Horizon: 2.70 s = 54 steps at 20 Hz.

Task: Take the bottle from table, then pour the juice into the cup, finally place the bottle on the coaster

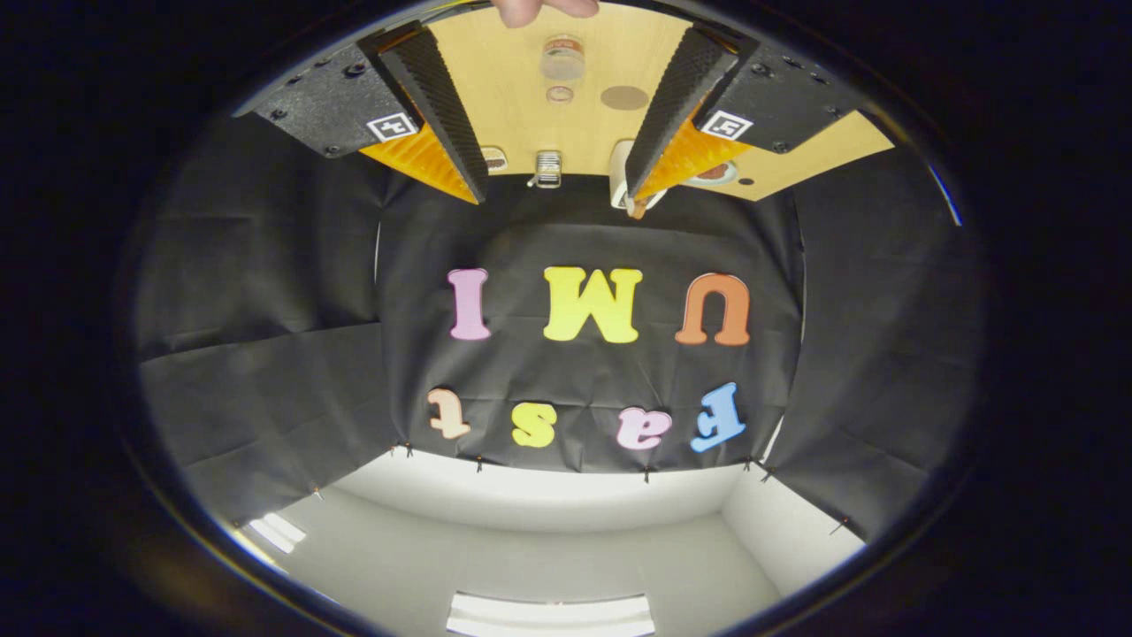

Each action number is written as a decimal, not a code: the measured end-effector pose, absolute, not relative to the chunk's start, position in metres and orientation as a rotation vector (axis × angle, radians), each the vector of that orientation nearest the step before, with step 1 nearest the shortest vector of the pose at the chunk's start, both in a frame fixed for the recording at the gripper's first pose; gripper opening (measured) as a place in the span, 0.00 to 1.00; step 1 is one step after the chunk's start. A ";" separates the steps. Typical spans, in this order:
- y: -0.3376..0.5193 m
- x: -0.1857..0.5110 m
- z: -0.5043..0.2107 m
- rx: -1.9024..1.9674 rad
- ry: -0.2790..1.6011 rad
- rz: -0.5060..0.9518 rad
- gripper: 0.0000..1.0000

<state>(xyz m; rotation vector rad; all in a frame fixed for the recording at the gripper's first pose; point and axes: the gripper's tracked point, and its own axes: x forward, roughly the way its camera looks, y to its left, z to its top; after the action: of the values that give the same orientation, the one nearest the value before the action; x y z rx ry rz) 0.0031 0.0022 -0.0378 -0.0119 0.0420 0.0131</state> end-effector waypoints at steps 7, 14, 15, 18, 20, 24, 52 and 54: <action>-0.007 0.005 -0.098 -0.043 0.058 -0.003 1.00; -0.004 0.008 -0.205 -0.030 0.245 0.038 1.00; -0.003 0.009 -0.218 -0.023 0.266 0.044 1.00; 0.001 0.015 -0.264 -0.012 0.326 0.055 1.00; 0.002 0.023 -0.290 -0.005 0.362 0.056 1.00; 0.000 0.040 -0.332 0.023 0.418 0.055 1.00; 0.032 0.093 -0.311 -0.206 0.371 0.079 0.75; 0.041 0.096 -0.310 -0.286 0.372 0.096 0.74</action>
<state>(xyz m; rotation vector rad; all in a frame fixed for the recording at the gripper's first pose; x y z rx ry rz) 0.0957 0.0412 -0.3104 -0.2857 0.3719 0.0956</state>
